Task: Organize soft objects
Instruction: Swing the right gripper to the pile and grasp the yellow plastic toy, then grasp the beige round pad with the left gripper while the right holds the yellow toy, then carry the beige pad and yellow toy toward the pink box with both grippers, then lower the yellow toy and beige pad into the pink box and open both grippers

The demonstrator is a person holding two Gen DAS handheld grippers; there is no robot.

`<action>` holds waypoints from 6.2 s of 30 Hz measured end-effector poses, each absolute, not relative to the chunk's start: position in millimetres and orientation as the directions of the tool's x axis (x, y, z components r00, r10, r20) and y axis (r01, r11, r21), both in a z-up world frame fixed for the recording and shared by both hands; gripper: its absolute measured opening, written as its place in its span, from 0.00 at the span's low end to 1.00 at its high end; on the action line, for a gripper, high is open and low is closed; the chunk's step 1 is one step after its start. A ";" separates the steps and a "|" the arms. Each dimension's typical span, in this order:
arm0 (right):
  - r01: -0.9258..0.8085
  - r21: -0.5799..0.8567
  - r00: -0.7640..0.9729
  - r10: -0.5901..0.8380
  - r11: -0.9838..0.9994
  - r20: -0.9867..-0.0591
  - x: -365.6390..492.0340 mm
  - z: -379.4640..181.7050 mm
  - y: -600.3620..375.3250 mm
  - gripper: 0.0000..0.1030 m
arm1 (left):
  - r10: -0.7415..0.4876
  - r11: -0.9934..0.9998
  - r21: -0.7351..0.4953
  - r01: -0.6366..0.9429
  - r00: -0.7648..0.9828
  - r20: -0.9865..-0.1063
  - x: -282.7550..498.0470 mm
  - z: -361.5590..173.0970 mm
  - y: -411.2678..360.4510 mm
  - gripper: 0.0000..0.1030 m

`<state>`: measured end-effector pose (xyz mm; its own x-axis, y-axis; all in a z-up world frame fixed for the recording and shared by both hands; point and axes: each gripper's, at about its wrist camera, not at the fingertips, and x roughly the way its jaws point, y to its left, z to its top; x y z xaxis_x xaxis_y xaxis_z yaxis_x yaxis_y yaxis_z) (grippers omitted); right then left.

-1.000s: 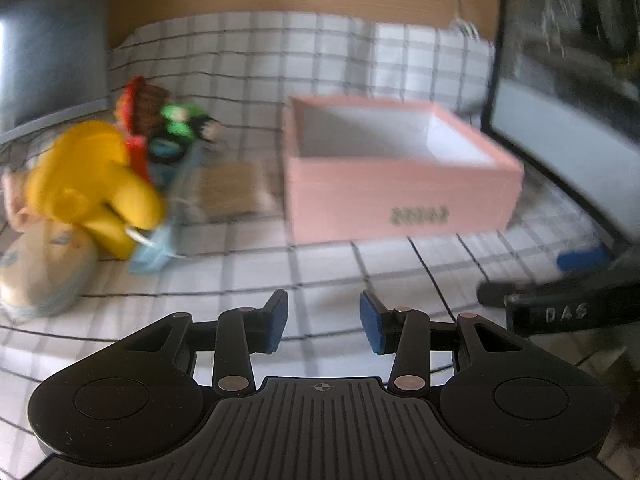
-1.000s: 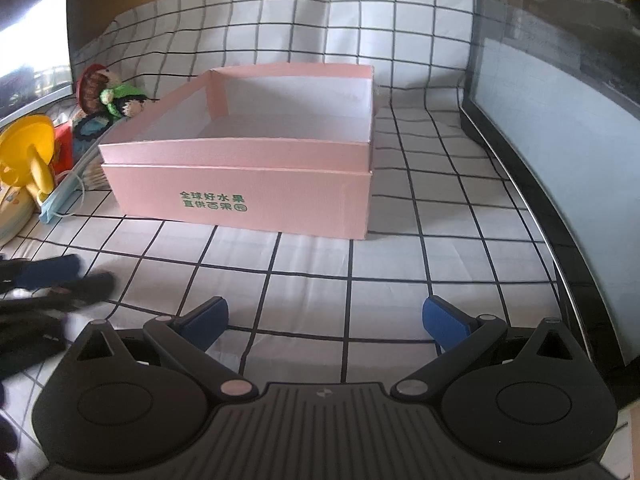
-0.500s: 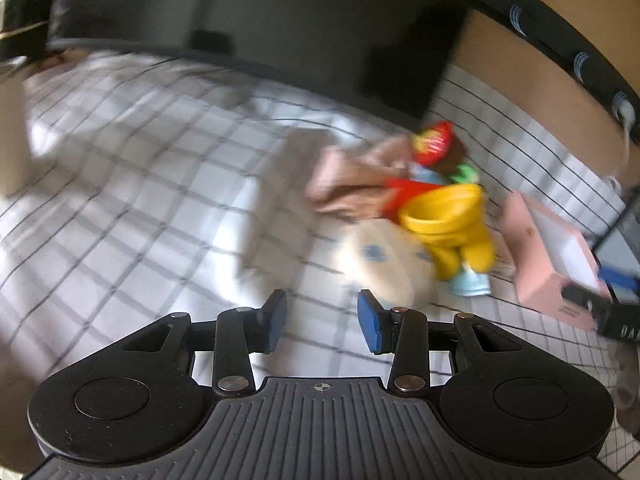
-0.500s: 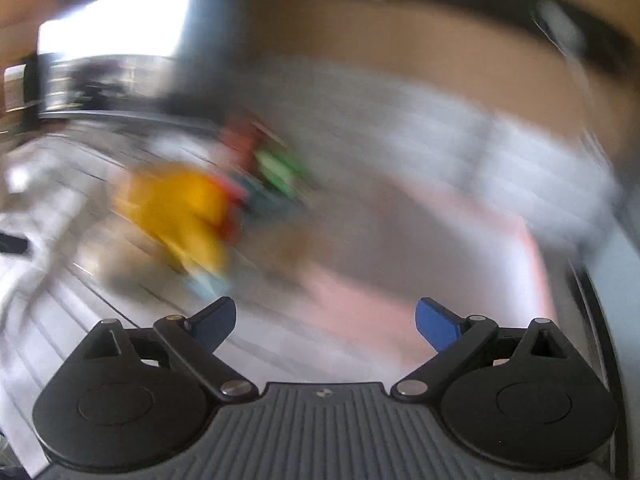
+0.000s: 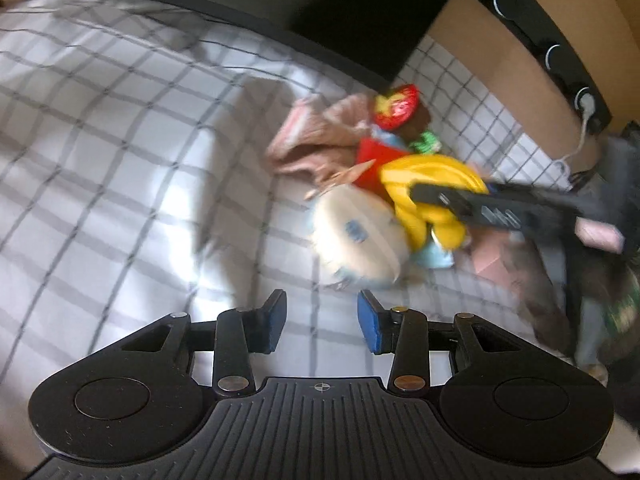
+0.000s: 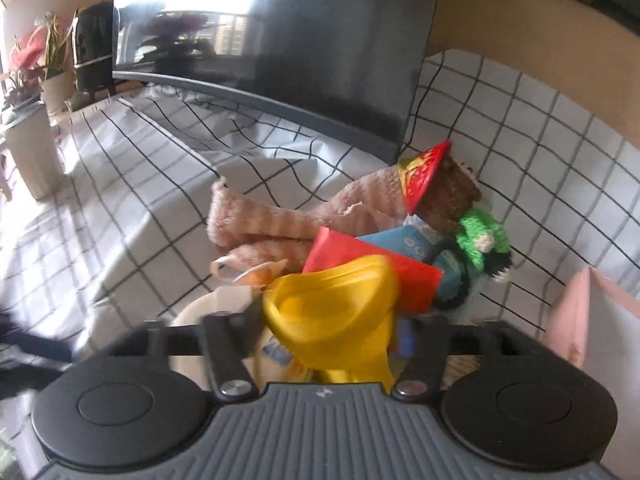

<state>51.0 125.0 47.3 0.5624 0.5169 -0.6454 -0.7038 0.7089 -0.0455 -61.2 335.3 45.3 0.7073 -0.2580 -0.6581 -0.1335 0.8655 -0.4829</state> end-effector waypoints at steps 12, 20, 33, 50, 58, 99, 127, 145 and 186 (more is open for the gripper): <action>-0.545 0.019 0.642 0.431 0.839 -0.634 -16.0 63.6 -15.2 0.50 | -0.378 0.774 -0.616 -0.146 0.675 -0.634 41.1 15.6 351.6 0.45; -0.493 0.035 0.648 0.394 0.869 -0.651 -28.3 33.3 -66.5 0.57 | -0.463 0.764 -0.638 -0.099 0.605 -0.648 43.8 15.2 345.8 0.45; -0.474 0.105 0.631 0.421 0.874 -0.652 -13.7 22.0 -83.0 0.76 | -0.488 0.794 -0.607 -0.027 0.566 -0.664 56.0 23.4 293.9 0.52; -0.442 0.093 0.634 0.384 0.892 -0.671 4.9 -3.5 -102.3 0.53 | -0.533 0.844 -0.476 0.246 0.474 -0.701 84.9 39.8 163.5 0.79; -0.385 0.148 0.637 0.379 0.911 -0.671 1.7 -7.9 -129.9 0.52 | -0.685 0.724 -0.602 0.337 0.455 -0.569 74.8 55.6 162.7 0.78; -0.394 0.090 0.677 0.355 0.915 -0.645 -13.7 -17.1 -131.8 0.53 | -0.462 0.884 -0.292 0.364 0.585 -0.667 39.1 93.6 84.3 0.31; -0.397 0.061 0.717 0.351 0.916 -0.603 -23.2 -26.2 -133.8 0.53 | -0.223 0.934 0.044 0.355 0.674 -0.704 8.8 98.4 28.1 0.36; -0.400 0.030 0.738 0.342 0.916 -0.582 -31.9 -31.0 -133.1 0.54 | -0.088 0.919 0.211 0.332 0.696 -0.712 27.3 67.8 11.0 0.49; -0.162 0.092 0.809 0.185 0.983 -0.558 -74.3 56.8 -221.2 0.45 | -0.591 0.805 -0.384 0.453 0.674 -0.444 105.0 179.9 59.9 0.42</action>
<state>-74.3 -221.2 56.8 0.8089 0.1854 -0.5579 -0.1620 0.9825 0.0916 105.0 59.9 179.9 0.6736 -0.5911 -0.4437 0.4532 0.8045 -0.3838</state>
